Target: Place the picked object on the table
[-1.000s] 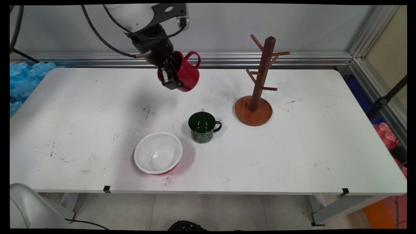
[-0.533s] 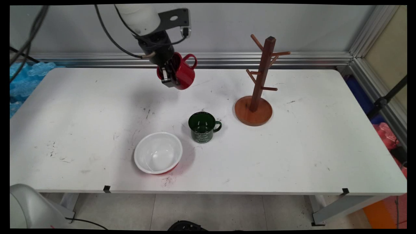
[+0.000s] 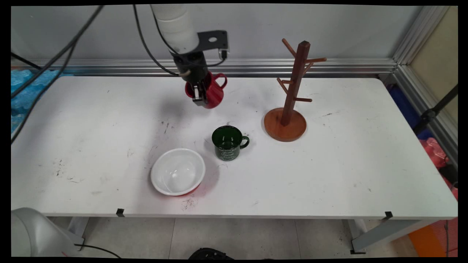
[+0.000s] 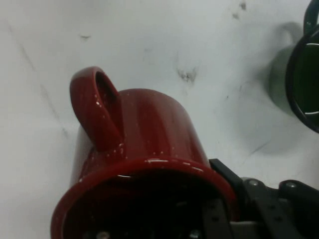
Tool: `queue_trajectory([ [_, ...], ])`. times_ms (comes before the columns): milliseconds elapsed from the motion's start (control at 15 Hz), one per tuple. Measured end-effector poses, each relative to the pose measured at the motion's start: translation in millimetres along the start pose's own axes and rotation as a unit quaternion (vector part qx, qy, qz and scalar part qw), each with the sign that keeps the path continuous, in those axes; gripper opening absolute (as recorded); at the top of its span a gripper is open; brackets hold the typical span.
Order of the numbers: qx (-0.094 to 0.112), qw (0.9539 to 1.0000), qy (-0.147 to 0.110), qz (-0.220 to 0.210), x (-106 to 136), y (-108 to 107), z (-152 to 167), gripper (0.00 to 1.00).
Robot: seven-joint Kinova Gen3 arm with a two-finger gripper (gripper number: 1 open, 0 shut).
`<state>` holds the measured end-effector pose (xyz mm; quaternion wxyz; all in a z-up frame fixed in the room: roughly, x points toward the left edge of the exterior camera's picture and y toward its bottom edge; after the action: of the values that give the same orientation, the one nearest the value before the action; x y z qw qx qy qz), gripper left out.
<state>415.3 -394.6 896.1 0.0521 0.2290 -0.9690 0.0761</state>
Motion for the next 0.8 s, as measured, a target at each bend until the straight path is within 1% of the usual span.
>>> queue_trajectory([
  [333,-0.016,0.9996,-0.021,0.003,20,-8,30,0.0],
  [800,-0.038,0.9982,-0.047,0.002,39,-10,58,0.0],
])
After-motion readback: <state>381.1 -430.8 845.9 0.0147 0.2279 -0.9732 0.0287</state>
